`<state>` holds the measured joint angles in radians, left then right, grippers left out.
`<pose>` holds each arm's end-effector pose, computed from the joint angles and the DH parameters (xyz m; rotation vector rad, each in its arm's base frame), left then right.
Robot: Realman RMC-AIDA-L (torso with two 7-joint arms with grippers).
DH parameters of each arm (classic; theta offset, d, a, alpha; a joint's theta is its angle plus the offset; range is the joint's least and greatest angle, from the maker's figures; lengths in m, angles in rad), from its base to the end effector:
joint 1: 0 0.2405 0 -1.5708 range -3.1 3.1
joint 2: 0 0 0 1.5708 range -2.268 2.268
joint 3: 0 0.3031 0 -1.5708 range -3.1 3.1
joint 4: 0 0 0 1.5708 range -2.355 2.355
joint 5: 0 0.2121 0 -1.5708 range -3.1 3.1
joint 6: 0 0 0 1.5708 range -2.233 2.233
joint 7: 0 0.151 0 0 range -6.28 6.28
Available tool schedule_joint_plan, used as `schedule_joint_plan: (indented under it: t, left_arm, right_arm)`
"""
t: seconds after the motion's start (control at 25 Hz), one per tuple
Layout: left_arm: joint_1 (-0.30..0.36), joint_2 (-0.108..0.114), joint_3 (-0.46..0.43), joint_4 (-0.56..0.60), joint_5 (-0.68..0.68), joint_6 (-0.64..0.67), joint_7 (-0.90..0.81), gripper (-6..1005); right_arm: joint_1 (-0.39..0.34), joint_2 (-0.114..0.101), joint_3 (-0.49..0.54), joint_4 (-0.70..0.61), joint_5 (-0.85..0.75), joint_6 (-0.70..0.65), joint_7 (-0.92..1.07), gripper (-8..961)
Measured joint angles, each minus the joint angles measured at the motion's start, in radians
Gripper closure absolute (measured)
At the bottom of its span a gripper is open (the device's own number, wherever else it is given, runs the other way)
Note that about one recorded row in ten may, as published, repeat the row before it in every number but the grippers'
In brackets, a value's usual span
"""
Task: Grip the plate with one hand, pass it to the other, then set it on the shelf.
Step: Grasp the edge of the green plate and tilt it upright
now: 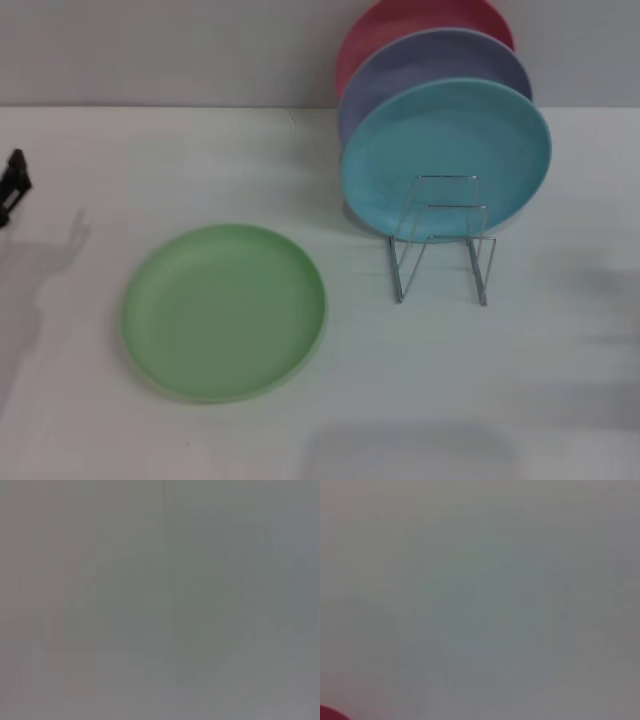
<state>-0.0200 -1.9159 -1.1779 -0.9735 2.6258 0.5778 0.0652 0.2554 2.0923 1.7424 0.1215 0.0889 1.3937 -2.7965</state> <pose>-0.3735 0.3190 0.0136 -1.6277 -0.6017 -0.5040 0.4155 0.2853 0.0177 -1.3038 0.5725 0.8136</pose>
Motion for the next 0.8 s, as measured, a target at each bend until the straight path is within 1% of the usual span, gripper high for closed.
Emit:
schedule_joint_plan:
  t: [0.04,0.08,0.12,0.16,0.2,0.24,0.28,0.32,0.4,0.44,0.48,0.52,0.6,0.64,0.68,0.8]
  left_arm:
    - [0.034,0.022,-0.044,-0.13,0.014,-0.129,-0.005,190]
    - [0.034,0.022,-0.044,-0.13,0.014,-0.129,-0.005,190]
    - [0.056,0.03,-0.077,-0.234,0.022,-0.274,-0.006,190]
    - [0.087,0.036,-0.155,-0.46,0.029,-0.592,0.006,190]
    - [0.09,0.032,-0.187,-0.534,0.029,-0.738,0.019,191]
    - [0.085,0.019,-0.231,-0.617,0.028,-0.911,0.039,191]
    - [0.085,0.019,-0.231,-0.617,0.028,-0.911,0.039,191]
    - [0.043,-0.033,-0.32,-0.728,0.024,-1.246,0.098,191]
    - [0.007,-0.089,-0.382,-0.759,0.023,-1.418,0.151,191]
    - [-0.034,-0.141,-0.435,-0.762,0.023,-1.569,0.215,191]
    - [-0.034,-0.141,-0.435,-0.762,0.023,-1.569,0.215,191]
    - [-0.066,-0.149,-0.443,-0.747,0.019,-1.635,0.232,191]
    - [-0.096,-0.145,-0.437,-0.724,0.016,-1.654,0.228,190]
    - [-0.137,-0.144,-0.431,-0.685,0.015,-1.675,0.22,190]
    - [-0.137,-0.144,-0.431,-0.685,0.015,-1.675,0.22,190]
    - [-0.169,-0.146,-0.432,-0.638,0.017,-1.667,0.22,190]
  right_arm:
    - [0.003,0.0,-0.011,-0.003,0.0,0.001,0.0,179]
    - [0.003,0.0,-0.011,-0.003,0.0,0.001,0.0,179]
    - [0.004,0.0,-0.013,-0.005,0.0,0.002,0.0,178]
    - [0.004,0.0,-0.013,-0.006,0.0,0.003,0.0,178]
    - [0.005,0.0,-0.013,-0.006,0.0,0.003,0.0,178]
    - [0.005,0.0,-0.014,-0.006,0.0,0.002,0.001,179]
    - [0.005,0.0,-0.014,-0.006,0.0,0.002,0.001,179]
    - [0.005,0.0,-0.015,-0.006,0.0,0.0,0.001,179]
    - [0.006,0.0,-0.015,-0.007,0.0,-0.001,0.002,180]
    - [0.009,0.0,-0.017,-0.014,0.0,-0.002,0.003,181]
    - [0.009,0.0,-0.017,-0.014,0.0,-0.002,0.003,182]
    - [0.011,0.0,-0.019,-0.018,0.0,-0.002,0.005,183]
    - [0.013,0.0,-0.024,-0.025,0.0,-0.002,0.008,185]
    - [0.011,0.0,-0.03,-0.028,0.0,-0.002,0.009,186]
    - [0.011,0.0,-0.03,-0.028,0.0,-0.002,0.009,187]
    - [0.007,0.0,-0.05,-0.029,0.0,-0.001,0.009,190]
